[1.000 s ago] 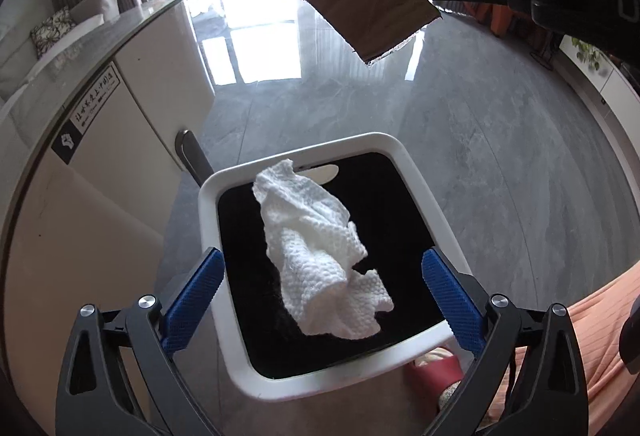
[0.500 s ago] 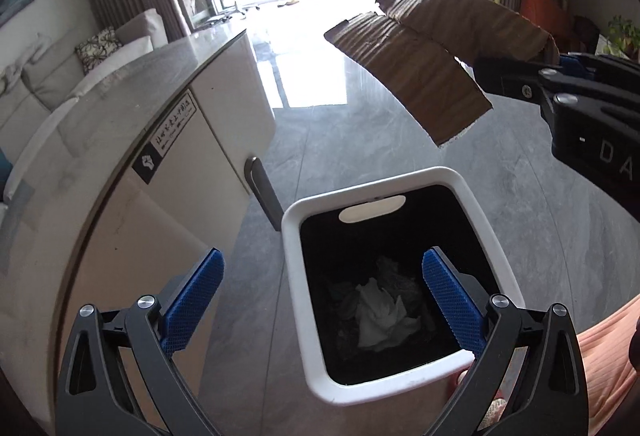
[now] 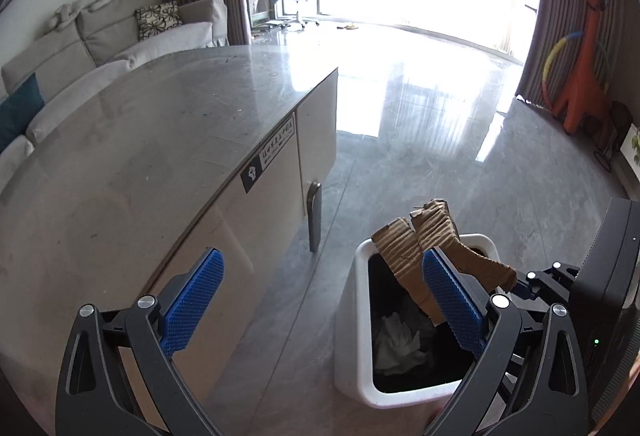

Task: Collect trash
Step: 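Open the left gripper over the bin while the right lowers the cardboard inside, then release the cardboard with the right gripper and lift both tools away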

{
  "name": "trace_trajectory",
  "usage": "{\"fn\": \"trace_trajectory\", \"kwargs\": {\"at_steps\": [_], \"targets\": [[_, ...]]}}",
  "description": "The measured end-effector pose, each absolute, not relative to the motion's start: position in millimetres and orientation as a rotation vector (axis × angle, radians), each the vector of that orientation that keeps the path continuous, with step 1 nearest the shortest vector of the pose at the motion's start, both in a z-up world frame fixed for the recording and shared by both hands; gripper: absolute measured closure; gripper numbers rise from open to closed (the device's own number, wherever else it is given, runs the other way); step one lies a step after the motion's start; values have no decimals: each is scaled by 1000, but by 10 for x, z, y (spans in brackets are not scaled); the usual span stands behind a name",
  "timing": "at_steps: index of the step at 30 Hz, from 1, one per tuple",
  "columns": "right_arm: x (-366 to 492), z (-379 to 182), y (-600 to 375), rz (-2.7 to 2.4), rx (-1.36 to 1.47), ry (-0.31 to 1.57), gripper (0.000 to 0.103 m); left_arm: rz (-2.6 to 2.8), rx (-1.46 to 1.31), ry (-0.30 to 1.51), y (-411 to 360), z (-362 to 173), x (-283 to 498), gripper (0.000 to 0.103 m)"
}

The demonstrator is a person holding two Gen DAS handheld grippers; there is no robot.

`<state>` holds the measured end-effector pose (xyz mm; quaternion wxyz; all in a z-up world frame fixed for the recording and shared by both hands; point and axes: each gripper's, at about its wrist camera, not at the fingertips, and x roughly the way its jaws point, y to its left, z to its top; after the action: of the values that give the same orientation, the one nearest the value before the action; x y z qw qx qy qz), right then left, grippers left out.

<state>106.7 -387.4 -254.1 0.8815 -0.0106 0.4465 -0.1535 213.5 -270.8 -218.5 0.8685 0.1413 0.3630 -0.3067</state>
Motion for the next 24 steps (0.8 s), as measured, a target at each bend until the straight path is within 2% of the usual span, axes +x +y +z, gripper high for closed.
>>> {"fn": "trace_trajectory", "kwargs": {"at_steps": [8,10,12,13,17,24], "targets": [[1067,-2750,-3930,-303,4,1018,75,-631,318,751,-2721,-2197,2130,4],[1104,-2847,-3940,-303,6,1071,65,-633,316,751,-2731,-2195,2138,4],[1136,-2948,-3964,-310,22,1121,15,-635,317,751,-2741,-2192,2139,4],[1132,-2959,-3959,-322,12,1113,6,-638,317,753,-2748,-2197,2145,4],[1129,-2901,-3902,-349,-90,1064,5,-637,318,755,-2750,-2214,2141,4],[1101,-2698,-3917,-360,-47,967,5,-632,313,751,-2720,-2211,2151,4]]}}
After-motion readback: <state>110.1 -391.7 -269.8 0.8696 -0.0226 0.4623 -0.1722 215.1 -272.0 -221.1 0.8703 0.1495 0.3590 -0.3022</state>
